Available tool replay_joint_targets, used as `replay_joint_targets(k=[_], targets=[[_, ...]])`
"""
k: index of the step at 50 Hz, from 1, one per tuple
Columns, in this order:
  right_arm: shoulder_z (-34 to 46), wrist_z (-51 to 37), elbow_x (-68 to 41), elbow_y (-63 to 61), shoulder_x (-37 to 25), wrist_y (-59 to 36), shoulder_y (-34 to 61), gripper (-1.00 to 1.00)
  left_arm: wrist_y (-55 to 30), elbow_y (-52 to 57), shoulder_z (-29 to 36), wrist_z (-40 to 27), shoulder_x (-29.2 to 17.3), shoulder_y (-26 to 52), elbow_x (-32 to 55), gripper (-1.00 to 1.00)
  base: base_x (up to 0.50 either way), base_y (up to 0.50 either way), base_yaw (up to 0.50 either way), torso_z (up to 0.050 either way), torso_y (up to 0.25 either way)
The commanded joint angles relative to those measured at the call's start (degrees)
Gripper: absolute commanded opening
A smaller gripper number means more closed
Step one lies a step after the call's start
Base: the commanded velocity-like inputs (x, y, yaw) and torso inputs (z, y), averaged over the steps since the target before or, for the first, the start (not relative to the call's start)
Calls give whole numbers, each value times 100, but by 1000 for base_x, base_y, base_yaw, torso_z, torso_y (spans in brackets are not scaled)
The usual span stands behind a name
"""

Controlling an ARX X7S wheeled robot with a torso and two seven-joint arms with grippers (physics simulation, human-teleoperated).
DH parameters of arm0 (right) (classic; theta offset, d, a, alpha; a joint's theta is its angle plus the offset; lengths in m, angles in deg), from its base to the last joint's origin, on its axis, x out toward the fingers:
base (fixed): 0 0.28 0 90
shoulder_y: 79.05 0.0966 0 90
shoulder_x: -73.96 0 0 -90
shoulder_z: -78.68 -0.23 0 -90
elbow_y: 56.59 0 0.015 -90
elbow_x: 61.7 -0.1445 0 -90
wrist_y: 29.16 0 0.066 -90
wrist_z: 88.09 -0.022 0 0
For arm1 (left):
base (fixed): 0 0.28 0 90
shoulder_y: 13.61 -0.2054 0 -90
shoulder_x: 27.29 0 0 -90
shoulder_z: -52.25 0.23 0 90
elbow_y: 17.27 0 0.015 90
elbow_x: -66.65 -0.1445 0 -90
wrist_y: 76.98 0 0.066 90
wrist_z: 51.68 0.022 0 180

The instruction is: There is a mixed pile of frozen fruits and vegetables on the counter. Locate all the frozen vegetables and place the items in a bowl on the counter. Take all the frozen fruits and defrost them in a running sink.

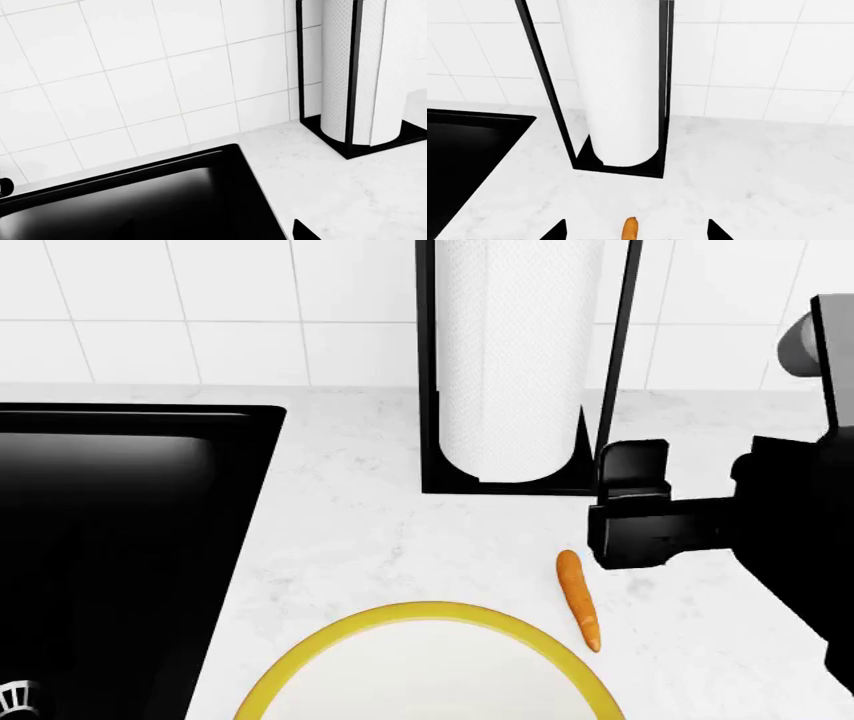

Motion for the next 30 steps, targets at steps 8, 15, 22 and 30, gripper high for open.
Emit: replay_joint_targets(k=[8, 15, 22, 30], targets=[[1791, 1525, 1746, 2056, 869, 417, 952, 100, 138, -45, 30, 73, -34, -160, 16, 100, 0, 0, 0, 0, 0], [2187, 1974, 2217, 2745, 1129, 633, 1137, 100, 140, -59, -80, 81, -86, -213, 74, 100, 0, 0, 0, 0, 0], [2712, 2565, 2839, 3474, 1348, 972, 1278, 100, 108, -49, -105, 70, -94, -185, 142, 100, 0, 0, 0, 0, 0], [2880, 2713, 3048, 3809, 1448, 1149, 1252, 100, 255, -99, -28, 143, -120, -329, 57, 100, 0, 0, 0, 0, 0]])
